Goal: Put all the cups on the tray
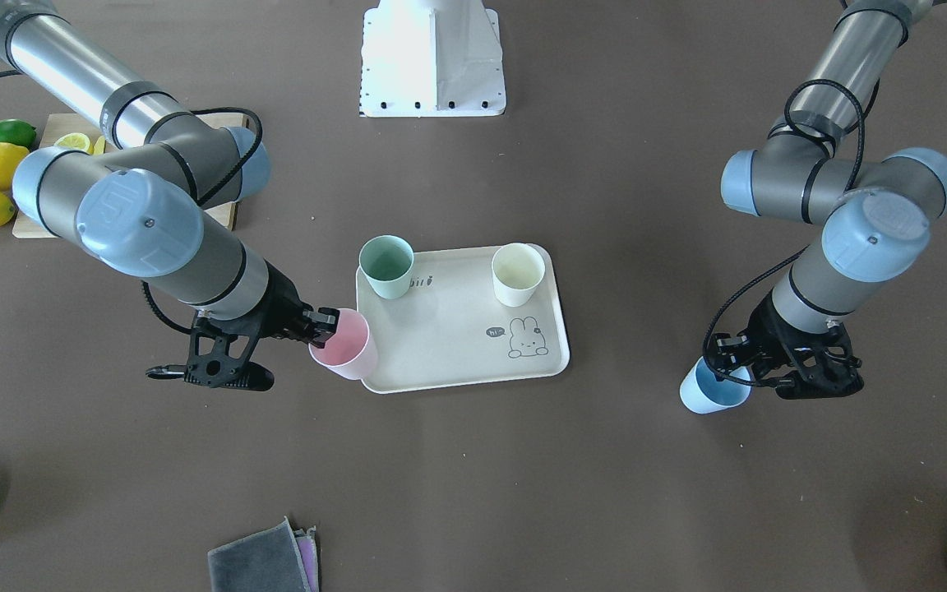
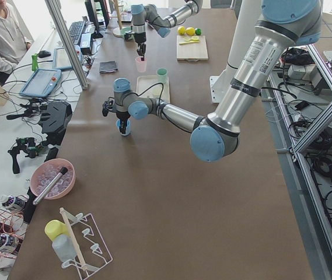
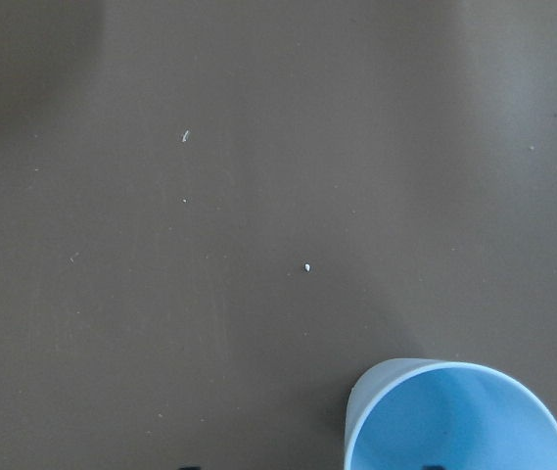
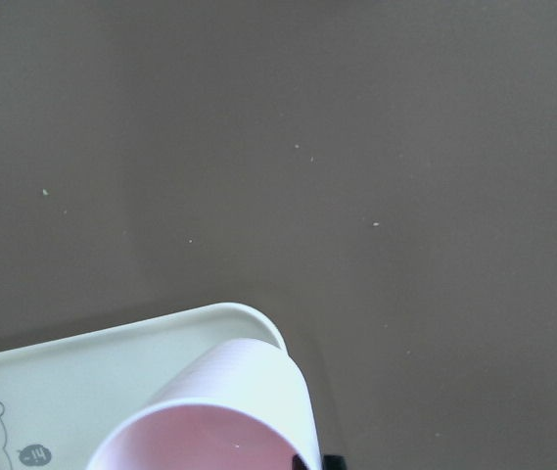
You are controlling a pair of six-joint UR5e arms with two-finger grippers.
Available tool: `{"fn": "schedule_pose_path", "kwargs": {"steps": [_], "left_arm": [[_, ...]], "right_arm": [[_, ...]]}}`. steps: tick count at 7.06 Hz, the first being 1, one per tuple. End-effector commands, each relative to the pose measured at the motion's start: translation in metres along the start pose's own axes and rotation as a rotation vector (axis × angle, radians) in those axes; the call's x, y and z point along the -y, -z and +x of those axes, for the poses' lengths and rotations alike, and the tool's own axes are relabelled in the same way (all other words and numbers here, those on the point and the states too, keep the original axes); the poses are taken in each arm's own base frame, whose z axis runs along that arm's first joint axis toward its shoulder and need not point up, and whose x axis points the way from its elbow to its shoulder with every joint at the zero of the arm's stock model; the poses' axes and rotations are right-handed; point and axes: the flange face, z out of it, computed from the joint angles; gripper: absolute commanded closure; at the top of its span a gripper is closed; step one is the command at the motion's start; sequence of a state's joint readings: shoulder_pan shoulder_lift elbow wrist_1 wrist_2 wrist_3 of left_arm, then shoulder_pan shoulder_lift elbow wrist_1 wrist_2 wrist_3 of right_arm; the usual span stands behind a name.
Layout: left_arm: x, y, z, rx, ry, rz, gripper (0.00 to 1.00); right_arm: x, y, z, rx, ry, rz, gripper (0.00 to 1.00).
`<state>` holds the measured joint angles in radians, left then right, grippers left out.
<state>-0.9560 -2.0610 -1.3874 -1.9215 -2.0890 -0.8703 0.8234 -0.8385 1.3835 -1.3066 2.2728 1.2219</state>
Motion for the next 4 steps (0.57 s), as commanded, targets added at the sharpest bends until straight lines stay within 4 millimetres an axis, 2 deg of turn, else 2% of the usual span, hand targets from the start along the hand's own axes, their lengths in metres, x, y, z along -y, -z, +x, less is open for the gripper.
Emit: {"fn": "schedule_pose_path", "kwargs": {"steps": [1,2,3,4], "left_arm": [[0.004,0.023,0.039,-0.045,0.015,0.002,1.00],[0.008,0.042,0.065,-0.081,0.048,0.006,1.00],[0.002,0.057,0.098,-0.120,0.090,0.010,1.00],[-0.019,0.051,0.140,-0.143,0.115,-0.013,1.00]], "right_arm": [[-0.035,-0.037,-0.026,-0.027,0.024,0.017,1.00],[-0.040,-0.044,-0.029,-0.034,0.032,0.020,0.62],[-0.042,-0.045,-0.031,-0.034,0.040,0.026,0.01],[-0.044,-0.040,-0.034,-0.021,0.055,0.030,0.00]]}}
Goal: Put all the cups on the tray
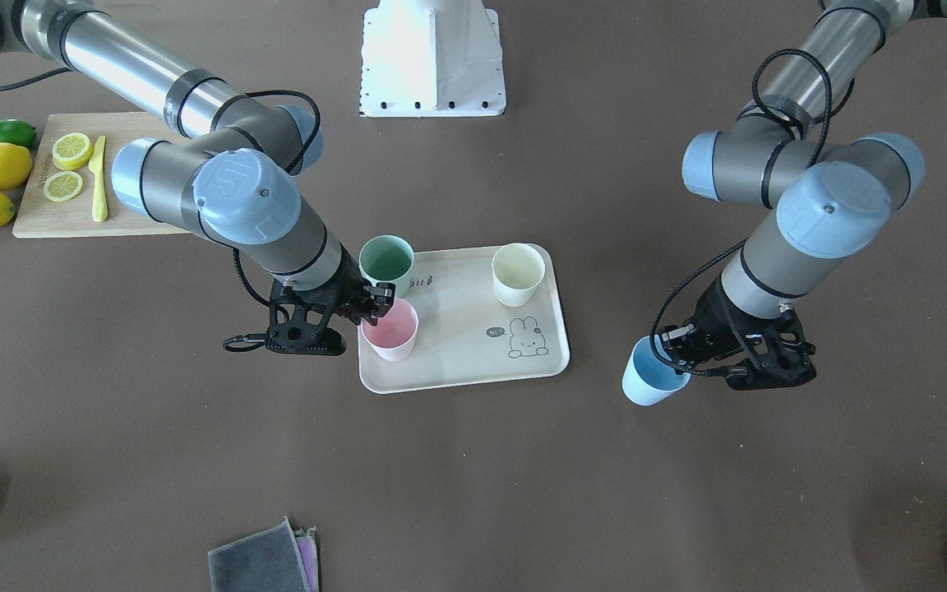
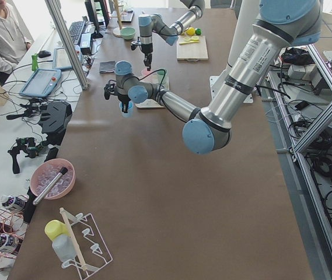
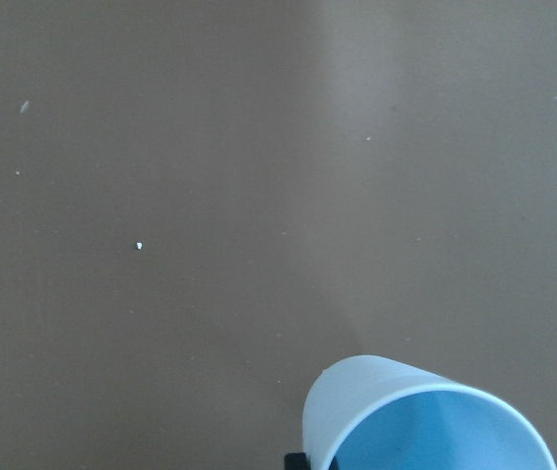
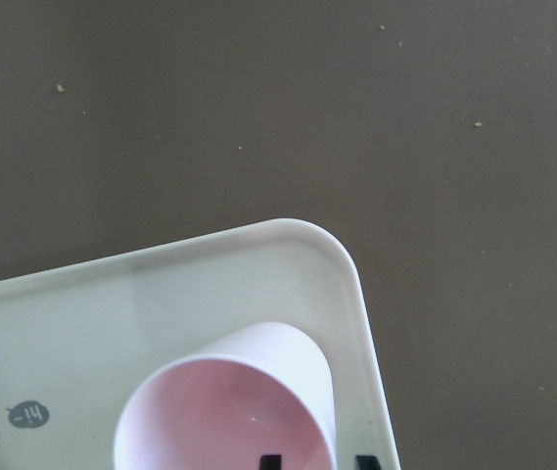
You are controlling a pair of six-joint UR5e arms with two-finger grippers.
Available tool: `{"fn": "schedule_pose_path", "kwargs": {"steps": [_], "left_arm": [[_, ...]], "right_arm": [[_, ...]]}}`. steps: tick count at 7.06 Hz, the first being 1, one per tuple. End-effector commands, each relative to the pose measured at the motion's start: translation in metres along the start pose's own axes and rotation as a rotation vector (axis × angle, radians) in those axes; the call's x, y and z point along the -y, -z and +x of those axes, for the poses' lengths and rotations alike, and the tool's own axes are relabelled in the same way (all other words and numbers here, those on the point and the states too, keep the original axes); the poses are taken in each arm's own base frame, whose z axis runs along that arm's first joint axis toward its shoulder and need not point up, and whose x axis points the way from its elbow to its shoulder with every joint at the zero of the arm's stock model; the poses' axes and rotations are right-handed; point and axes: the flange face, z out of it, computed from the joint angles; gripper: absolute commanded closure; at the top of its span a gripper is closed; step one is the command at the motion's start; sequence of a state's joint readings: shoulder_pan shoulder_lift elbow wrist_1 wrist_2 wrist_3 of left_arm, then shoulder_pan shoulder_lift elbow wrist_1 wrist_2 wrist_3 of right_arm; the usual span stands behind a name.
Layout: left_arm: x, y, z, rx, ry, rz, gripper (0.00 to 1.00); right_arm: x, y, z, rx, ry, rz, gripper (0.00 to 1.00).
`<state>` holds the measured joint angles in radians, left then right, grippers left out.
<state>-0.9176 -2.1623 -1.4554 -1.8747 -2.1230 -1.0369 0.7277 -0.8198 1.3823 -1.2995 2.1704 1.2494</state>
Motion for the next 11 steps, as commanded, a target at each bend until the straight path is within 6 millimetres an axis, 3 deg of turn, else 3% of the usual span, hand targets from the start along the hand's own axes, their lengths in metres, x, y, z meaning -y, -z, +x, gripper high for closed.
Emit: {"fn": "schedule_pose_path", "kwargs": {"steps": [1,2,3,4,5,6,7,9,10,11], "left_arm": [[-0.047,-0.013,0.089,-0.038,0.067,-0.048,1.00],[-0.070,-0.028,0.115,-0.009,0.043,-0.030,1.00],[-0.086,-0.040,0.125,-0.002,0.024,-0.038,1.00],[-0.090,-0.039,0.127,-0.006,0.008,-0.037,0.03],[-0.072,-0.020,0.114,-0.014,-0.001,-0.020,0.02],[-0.051,0.014,0.073,0.009,-0.098,-0.046,0.02],[-0.047,0.054,0.012,0.058,-0.179,-0.034,0.02],[-0.035,0.097,-0.140,0.167,-0.331,-0.024,0.02],[-0.036,0.113,-0.199,0.180,-0.359,-0.041,0.02],[-0.042,0.130,-0.272,0.176,-0.394,-0.070,0.02]], "right_arm": [[0.010,0.017,0.003,0.037,0.018,0.024,0.00],[0.027,0.038,0.021,0.050,-0.006,0.023,0.00],[0.049,0.056,0.057,0.057,0.010,0.005,0.00],[0.064,0.070,0.109,0.052,0.049,-0.003,0.00],[0.074,0.091,0.165,0.041,0.063,0.019,0.00],[0.075,0.111,0.229,0.019,0.101,0.049,0.00],[0.079,0.128,0.288,-0.003,0.136,0.064,0.00],[0.086,0.159,0.382,-0.043,0.191,0.089,0.00],[0.083,0.170,0.434,-0.076,0.230,0.088,0.00],[0.081,0.186,0.477,-0.107,0.254,0.085,0.00]]}}
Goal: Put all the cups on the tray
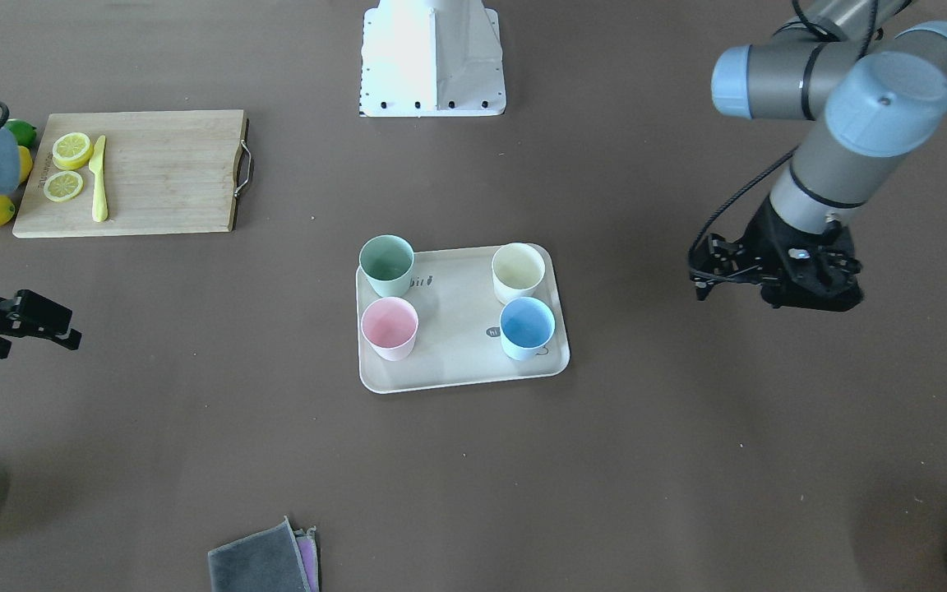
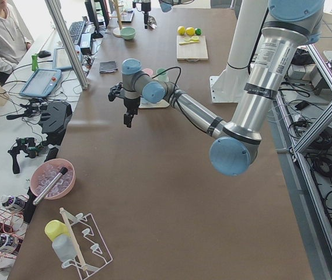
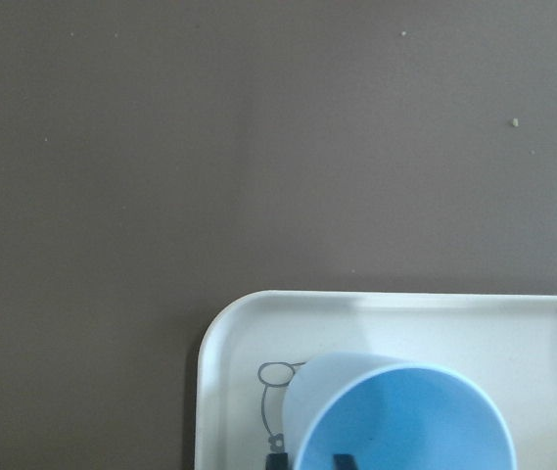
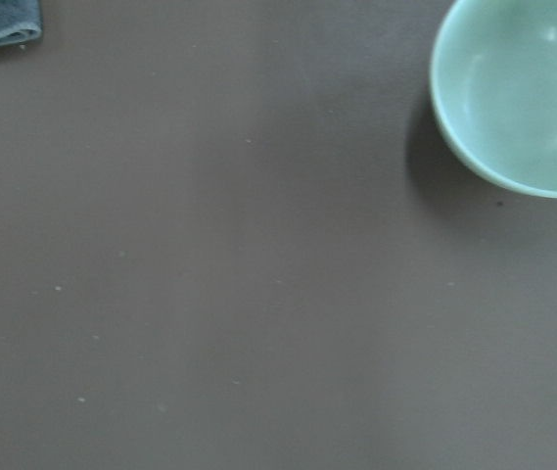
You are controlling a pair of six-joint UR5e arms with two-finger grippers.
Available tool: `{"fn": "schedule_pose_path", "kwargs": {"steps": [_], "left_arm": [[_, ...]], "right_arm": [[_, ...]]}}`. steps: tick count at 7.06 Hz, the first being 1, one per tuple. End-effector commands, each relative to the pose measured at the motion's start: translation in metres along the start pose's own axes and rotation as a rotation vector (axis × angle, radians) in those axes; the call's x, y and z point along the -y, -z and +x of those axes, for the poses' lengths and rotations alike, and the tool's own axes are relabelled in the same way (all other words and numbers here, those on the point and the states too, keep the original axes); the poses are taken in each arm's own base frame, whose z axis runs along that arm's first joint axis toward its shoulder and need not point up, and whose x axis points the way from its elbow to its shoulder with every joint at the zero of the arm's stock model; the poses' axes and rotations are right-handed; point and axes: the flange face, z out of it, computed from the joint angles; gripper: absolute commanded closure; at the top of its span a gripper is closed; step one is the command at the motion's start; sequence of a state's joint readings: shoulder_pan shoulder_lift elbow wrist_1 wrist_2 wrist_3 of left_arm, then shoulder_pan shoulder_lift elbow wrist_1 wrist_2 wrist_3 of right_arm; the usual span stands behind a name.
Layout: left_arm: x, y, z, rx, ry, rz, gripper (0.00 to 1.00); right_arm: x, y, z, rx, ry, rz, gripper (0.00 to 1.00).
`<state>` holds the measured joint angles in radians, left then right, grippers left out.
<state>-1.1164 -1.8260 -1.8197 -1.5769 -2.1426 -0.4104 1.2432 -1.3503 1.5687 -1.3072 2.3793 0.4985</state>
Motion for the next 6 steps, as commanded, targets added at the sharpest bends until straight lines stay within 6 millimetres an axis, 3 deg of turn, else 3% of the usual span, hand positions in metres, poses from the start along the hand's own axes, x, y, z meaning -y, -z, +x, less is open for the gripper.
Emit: {"fn": "schedule_pose_path", "kwargs": {"steps": [1,2,3,4,5,6], "left_arm": [[-0.058,0.021,-0.146,0.008,-0.103,-0.031,0.02],[-0.082,0.026,-0.191,-0.010,-0.075,-0.032,0.02],[-0.099,0.025,-0.209,-0.006,-0.076,-0.040,0.02],[-0.115,0.027,-0.234,0.000,-0.036,-0.044,0.02],[-0.131,0.022,-0.242,0.003,-0.015,-0.060,0.02],[-0.132,0.019,-0.245,0.007,0.001,-0.066,0.02]], "right_arm": [[-0.024,0.032,0.096,-0.059,0.071,-0.013,0.00],[-0.026,0.047,0.124,-0.082,0.088,-0.031,0.00],[-0.029,0.061,0.141,-0.090,0.099,-0.040,0.00],[-0.042,0.052,0.157,-0.103,0.101,-0.065,0.00],[-0.046,0.059,0.161,-0.104,0.108,-0.054,0.00],[-0.049,0.054,0.166,-0.111,0.109,-0.060,0.00]]}}
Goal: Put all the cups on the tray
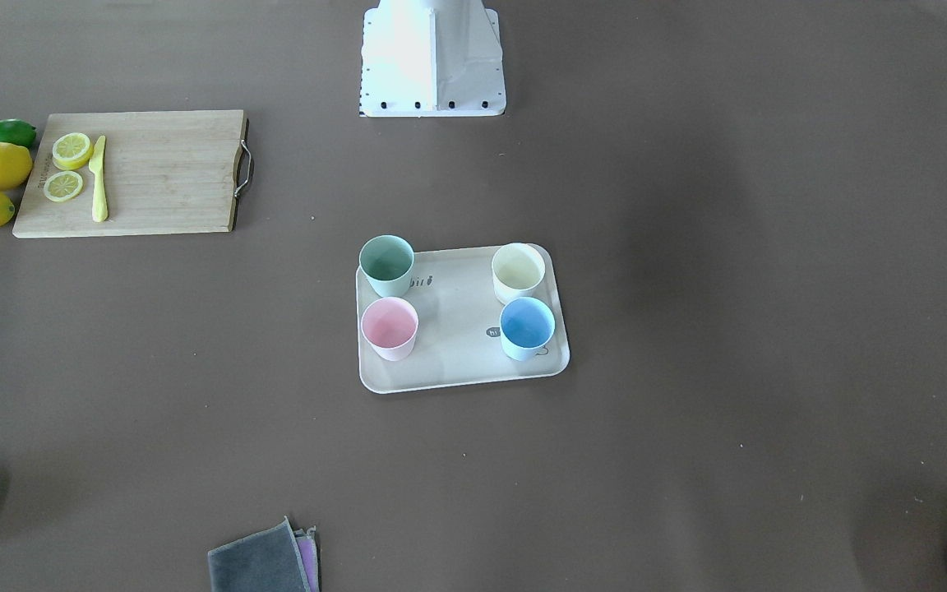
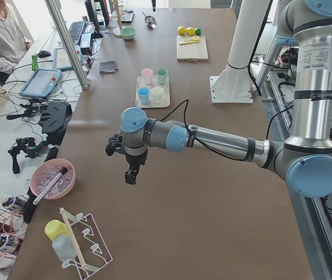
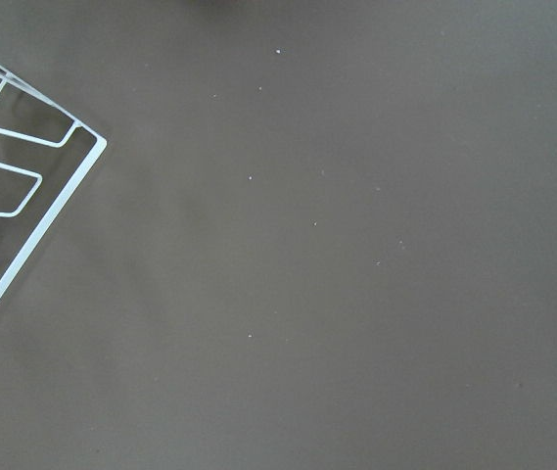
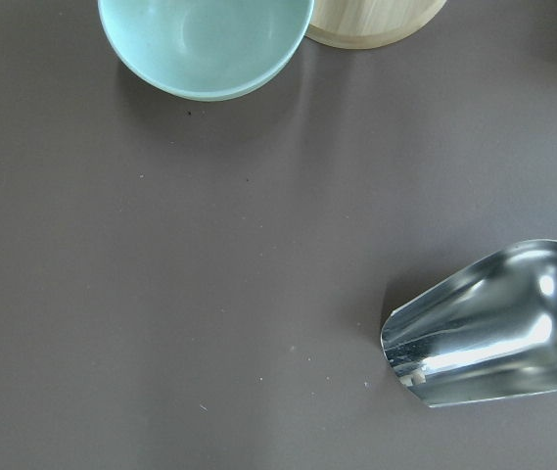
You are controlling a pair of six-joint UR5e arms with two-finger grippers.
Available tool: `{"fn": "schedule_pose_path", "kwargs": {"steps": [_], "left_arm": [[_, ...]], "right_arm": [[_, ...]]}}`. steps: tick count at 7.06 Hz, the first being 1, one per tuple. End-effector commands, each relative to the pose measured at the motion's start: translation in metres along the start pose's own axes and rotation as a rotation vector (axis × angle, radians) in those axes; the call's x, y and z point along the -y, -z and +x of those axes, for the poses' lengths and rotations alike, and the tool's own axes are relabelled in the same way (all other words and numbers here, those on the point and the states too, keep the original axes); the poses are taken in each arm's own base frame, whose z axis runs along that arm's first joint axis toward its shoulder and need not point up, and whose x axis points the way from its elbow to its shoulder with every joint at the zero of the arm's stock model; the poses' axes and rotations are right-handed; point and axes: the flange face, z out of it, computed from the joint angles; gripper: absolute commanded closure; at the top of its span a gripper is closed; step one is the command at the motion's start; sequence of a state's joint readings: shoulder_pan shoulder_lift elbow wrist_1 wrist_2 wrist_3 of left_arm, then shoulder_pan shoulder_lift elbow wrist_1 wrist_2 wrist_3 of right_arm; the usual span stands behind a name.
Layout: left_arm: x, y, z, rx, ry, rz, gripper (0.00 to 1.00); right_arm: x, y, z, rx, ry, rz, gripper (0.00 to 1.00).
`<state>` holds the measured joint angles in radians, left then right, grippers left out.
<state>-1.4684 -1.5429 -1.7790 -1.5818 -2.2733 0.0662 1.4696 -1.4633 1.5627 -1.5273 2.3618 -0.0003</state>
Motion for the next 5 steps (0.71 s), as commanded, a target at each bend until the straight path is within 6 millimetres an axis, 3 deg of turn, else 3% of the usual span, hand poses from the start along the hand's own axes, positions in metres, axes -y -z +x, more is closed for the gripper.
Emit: {"fn": "schedule_pose_path", "kwargs": {"steps": [1,5], "left_arm": [[-0.008,-0.005,-0.009,0.005,0.027,-0.012,0.02],[0.000,-0.004,-0.009,0.007,0.058,-0.004,0.02]], "right_arm": [[-0.006,-0.003,0.008,-0.017,0.005,-0.006,0.00],[-0.027,-0.007,0.014,-0.020,0.022,-0.016,0.00]]}}
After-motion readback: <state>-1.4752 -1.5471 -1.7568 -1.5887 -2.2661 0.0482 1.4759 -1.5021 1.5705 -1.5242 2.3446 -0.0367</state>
